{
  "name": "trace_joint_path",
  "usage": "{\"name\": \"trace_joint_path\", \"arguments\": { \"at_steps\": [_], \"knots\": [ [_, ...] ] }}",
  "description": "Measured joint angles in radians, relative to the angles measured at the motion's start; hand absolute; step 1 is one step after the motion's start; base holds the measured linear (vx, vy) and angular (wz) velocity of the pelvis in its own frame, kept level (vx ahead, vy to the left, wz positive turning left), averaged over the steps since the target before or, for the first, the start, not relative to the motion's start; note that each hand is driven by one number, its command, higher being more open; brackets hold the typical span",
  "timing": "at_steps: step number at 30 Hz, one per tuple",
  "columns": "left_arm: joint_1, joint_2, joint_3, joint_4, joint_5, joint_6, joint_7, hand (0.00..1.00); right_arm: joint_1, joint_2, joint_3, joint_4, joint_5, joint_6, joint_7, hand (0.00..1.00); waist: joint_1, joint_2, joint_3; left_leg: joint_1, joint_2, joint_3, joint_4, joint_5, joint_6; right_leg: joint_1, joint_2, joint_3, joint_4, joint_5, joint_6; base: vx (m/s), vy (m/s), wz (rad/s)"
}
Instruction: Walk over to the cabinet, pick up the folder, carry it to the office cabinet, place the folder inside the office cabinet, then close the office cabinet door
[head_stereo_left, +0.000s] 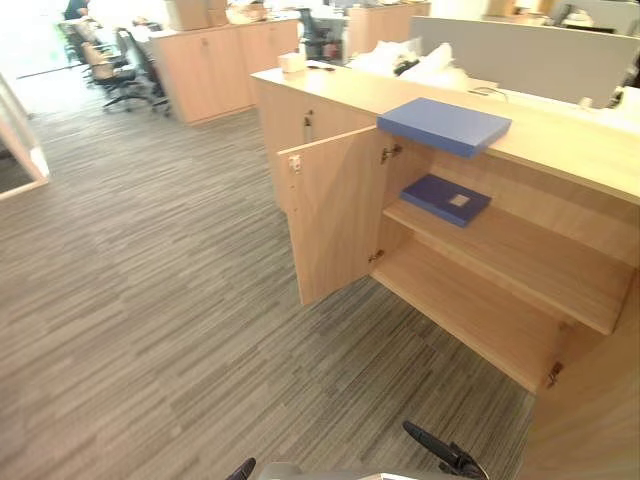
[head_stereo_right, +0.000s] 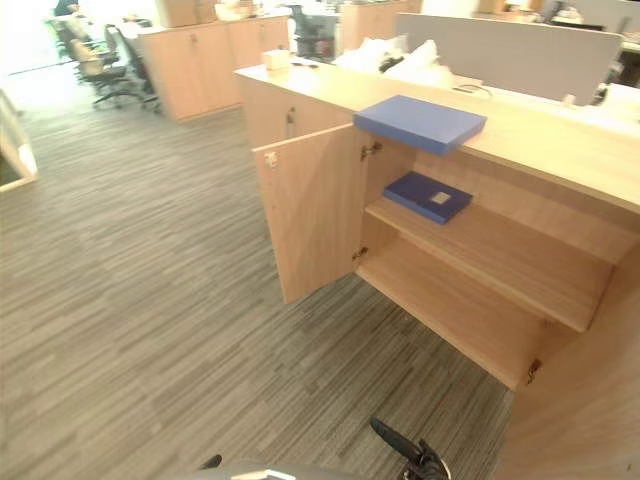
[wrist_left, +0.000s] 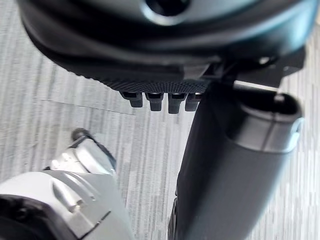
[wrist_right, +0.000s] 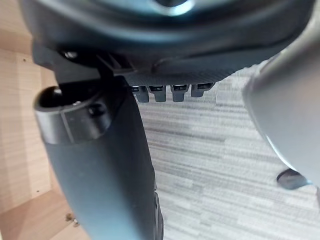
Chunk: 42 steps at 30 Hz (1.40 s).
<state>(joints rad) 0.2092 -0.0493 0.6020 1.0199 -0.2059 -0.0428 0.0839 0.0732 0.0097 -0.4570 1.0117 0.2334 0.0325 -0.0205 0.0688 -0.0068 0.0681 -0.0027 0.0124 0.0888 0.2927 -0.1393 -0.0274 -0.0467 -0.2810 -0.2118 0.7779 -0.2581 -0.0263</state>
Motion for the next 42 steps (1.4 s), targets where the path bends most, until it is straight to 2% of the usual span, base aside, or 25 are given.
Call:
{"name": "trace_joint_path", "arguments": {
  "at_steps": [1,2,4,5,7,9,11,12,13,16,17,18,19,22,25,29,30,31,32,33,35,37,39,41,42],
  "knots": [
    [-0.001,0.006,-0.009,0.011,0.0,0.0,-0.002,1.0,0.002,-0.004,-0.022,0.0,-0.001,-0.009,0.0,1.0,-0.009,-0.001,-0.003,0.062,-0.021,0.025,-0.045,-0.002,0.019,-0.013,-0.074,-0.083,0.091,0.031,-0.06,0.22,0.28,-0.49],
    [-0.001,0.011,-0.009,0.017,0.001,-0.001,-0.003,1.0,0.002,-0.004,-0.036,0.005,-0.014,-0.014,0.001,1.0,-0.017,-0.005,-0.011,0.11,-0.032,0.043,-0.088,-0.004,0.027,-0.022,-0.127,-0.148,0.141,0.038,-0.065,0.2,0.256,-0.45],
    [-0.01,0.025,-0.008,0.029,0.003,0.002,-0.007,1.0,0.002,-0.002,-0.036,0.008,-0.039,-0.017,0.005,1.0,-0.023,-0.017,-0.007,0.167,-0.029,0.075,-0.132,-0.007,0.033,-0.038,-0.141,-0.197,0.139,0.042,-0.031,0.12,0.144,-0.46],
    [-0.01,0.026,-0.007,0.035,0.002,0.003,-0.006,1.0,-0.001,-0.002,-0.037,0.012,-0.041,-0.018,0.008,1.0,-0.023,-0.017,-0.007,0.183,-0.025,0.089,-0.146,-0.007,0.033,-0.042,-0.136,-0.209,0.12,0.039,-0.022,0.1,0.073,-0.65],
    [-0.022,0.028,-0.011,0.051,0.003,0.002,-0.004,1.0,-0.008,-0.001,-0.054,0.032,-0.041,-0.018,0.011,1.0,-0.028,-0.016,-0.006,0.229,-0.009,0.133,-0.189,-0.011,0.024,-0.027,-0.104,-0.269,-0.005,0.024,0.046,0.12,-0.008,-0.7],
    [-0.039,0.027,-0.036,0.062,0.003,0.003,-0.004,1.0,-0.013,-0.009,-0.053,0.02,-0.04,-0.022,0.011,1.0,-0.032,0.005,0.021,0.254,0.011,0.153,-0.224,-0.016,0.019,-0.025,-0.09,-0.306,-0.002,0.03,0.07,0.11,-0.065,-0.58],
    [-0.039,0.03,-0.048,0.063,0.007,0.004,0.001,1.0,-0.018,-0.012,-0.051,-0.006,-0.04,-0.03,0.014,1.0,-0.055,0.015,0.046,0.279,0.037,0.15,-0.24,-0.024,0.007,-0.061,-0.085,-0.326,0.02,-0.013,0.069,0.08,-0.101,-0.25],
    [-0.039,0.035,-0.047,0.058,0.009,0.004,-0.002,1.0,-0.009,-0.004,-0.051,0.0,-0.04,-0.03,0.014,1.0,-0.054,0.005,0.047,0.283,0.054,0.153,-0.234,-0.04,-0.015,-0.064,-0.069,-0.341,-0.076,-0.017,0.062,0.09,-0.205,-0.02],
    [-0.037,0.051,-0.048,0.047,0.015,0.002,-0.003,1.0,0.012,0.011,-0.055,0.013,-0.04,-0.025,0.014,1.0,-0.053,-0.028,0.041,0.29,0.049,0.147,-0.227,-0.053,-0.028,-0.058,-0.067,-0.366,-0.157,-0.018,0.014,0.12,-0.246,-0.01],
    [-0.032,0.016,-0.036,0.046,0.029,0.003,-0.005,1.0,0.04,0.012,-0.138,0.031,-0.018,-0.002,0.014,1.0,-0.055,0.014,0.018,0.289,0.136,0.136,-0.167,-0.108,-0.072,-0.026,0.033,-0.393,-0.199,-0.072,0.023,0.27,-0.298,-0.08],
    [-0.029,0.013,-0.035,0.043,0.045,0.01,-0.01,1.0,0.046,0.007,-0.153,0.029,-0.019,0.0,0.014,1.0,-0.07,0.035,0.009,0.217,0.204,0.099,0.016,-0.167,-0.101,-0.002,0.097,-0.408,-0.23,-0.091,0.018,0.33,-0.329,-0.08],
    [-0.029,0.008,-0.028,0.042,0.05,0.011,-0.016,1.0,0.051,0.005,-0.15,0.025,-0.02,0.001,0.014,1.0,-0.071,0.041,0.005,0.166,0.233,0.078,0.136,-0.181,-0.113,0.006,0.124,-0.408,-0.245,-0.094,0.013,0.36,-0.309,-0.2],
    [-0.024,0.003,-0.008,0.03,0.051,0.013,-0.026,1.0,0.053,0.004,-0.15,0.024,-0.02,0.003,0.015,1.0,-0.068,0.051,0.007,0.053,0.282,0.021,0.405,-0.154,-0.108,0.039,0.177,-0.395,-0.278,-0.1,0.002,0.36,-0.206,-0.43],
    [-0.005,-0.024,0.022,0.001,-0.001,0.009,-0.036,1.0,0.053,-0.003,-0.147,0.034,-0.013,0.005,0.015,1.0,-0.04,0.064,0.015,-0.114,0.308,-0.045,0.874,-0.094,-0.112,0.122,0.252,-0.306,-0.332,-0.109,-0.028,0.34,-0.056,-1.0],
    [-0.001,-0.009,0.008,-0.019,-0.011,0.0,-0.04,1.0,0.045,-0.006,-0.106,0.065,-0.022,0.015,0.015,1.0,-0.026,0.031,0.016,-0.196,0.262,-0.023,0.886,-0.121,-0.062,0.207,0.259,-0.213,-0.413,-0.1,-0.019,0.36,0.045,-0.98],
    [-0.011,-0.009,0.008,-0.036,-0.027,-0.001,-0.03,1.0,-0.022,-0.006,-0.052,0.102,-0.037,0.024,0.006,1.0,-0.016,0.007,0.05,-0.228,0.181,-0.057,0.517,-0.167,-0.039,0.277,0.221,-0.11,-0.479,-0.075,0.004,0.35,0.201,-0.9],
    [-0.018,-0.01,0.007,-0.035,-0.029,0.0,-0.017,1.0,-0.032,-0.01,-0.023,0.1,-0.038,0.023,0.007,1.0,-0.016,0.008,0.05,-0.228,0.153,-0.098,0.343,-0.14,-0.022,0.282,0.203,-0.095,-0.484,-0.07,0.016,0.33,0.286,-0.67],
    [-0.019,-0.019,0.005,-0.034,-0.03,-0.001,-0.002,1.0,-0.039,-0.017,-0.009,0.095,-0.037,0.023,0.006,1.0,-0.015,0.022,0.046,-0.227,0.141,-0.14,0.184,-0.033,0.01,0.297,0.201,-0.084,-0.492,-0.068,0.052,0.36,0.312,-0.6],
    [-0.016,-0.026,0.006,-0.031,-0.037,-0.001,0.002,1.0,-0.039,-0.021,0.0,0.09,-0.037,0.021,0.005,1.0,-0.009,0.033,0.044,-0.23,0.137,-0.158,0.16,0.069,-0.024,0.308,0.201,-0.08,-0.495,-0.073,0.076,0.39,0.302,-0.33],
    [-0.023,-0.001,0.006,-0.018,-0.052,0.0,0.001,1.0,-0.039,-0.004,0.008,0.09,-0.038,0.019,-0.002,1.0,-0.003,0.0,0.036,-0.222,0.102,-0.147,0.167,0.05,-0.056,0.32,0.159,-0.082,-0.502,-0.079,0.111,0.38,0.249,0.0],
    [-0.036,0.019,0.003,-0.017,-0.051,-0.013,0.013,1.0,-0.043,0.027,0.005,0.092,-0.037,0.019,-0.002,1.0,0.003,-0.036,0.02,-0.22,0.061,-0.132,0.158,0.04,-0.038,0.323,0.111,-0.081,-0.519,-0.047,0.134,0.34,0.227,0.1],
    [-0.042,0.017,-0.002,-0.012,-0.057,-0.012,0.019,1.0,-0.064,0.043,0.004,0.102,-0.038,0.018,0.001,1.0,0.02,-0.034,0.017,-0.181,0.026,-0.114,0.138,0.037,-0.031,0.345,0.072,-0.079,-0.531,0.018,0.164,0.28,0.274,-0.1],
    [-0.033,0.007,-0.007,-0.005,-0.057,-0.012,0.021,1.0,-0.058,0.04,-0.008,0.102,-0.044,0.015,0.006,1.0,0.03,-0.011,0.002,-0.134,0.0,-0.095,0.103,0.025,-0.007,0.344,0.034,-0.064,-0.491,0.047,0.187,0.17,0.208,-0.14],
    [-0.023,0.003,-0.032,0.008,-0.057,-0.01,0.02,1.0,-0.044,0.019,-0.033,0.095,-0.076,0.013,0.016,1.0,0.026,0.008,-0.012,-0.077,-0.058,-0.088,0.036,0.011,0.027,0.263,-0.043,-0.02,-0.282,0.051,0.182,0.11,0.224,-0.02],
    [-0.02,0.005,-0.044,0.008,-0.056,-0.011,0.019,1.0,-0.037,0.004,-0.033,0.088,-0.081,0.012,0.018,1.0,0.028,0.01,-0.012,-0.053,-0.086,-0.078,0.012,0.008,0.037,0.195,-0.087,0.012,-0.148,0.072,0.142,0.09,0.206,0.0]
  ]
}}
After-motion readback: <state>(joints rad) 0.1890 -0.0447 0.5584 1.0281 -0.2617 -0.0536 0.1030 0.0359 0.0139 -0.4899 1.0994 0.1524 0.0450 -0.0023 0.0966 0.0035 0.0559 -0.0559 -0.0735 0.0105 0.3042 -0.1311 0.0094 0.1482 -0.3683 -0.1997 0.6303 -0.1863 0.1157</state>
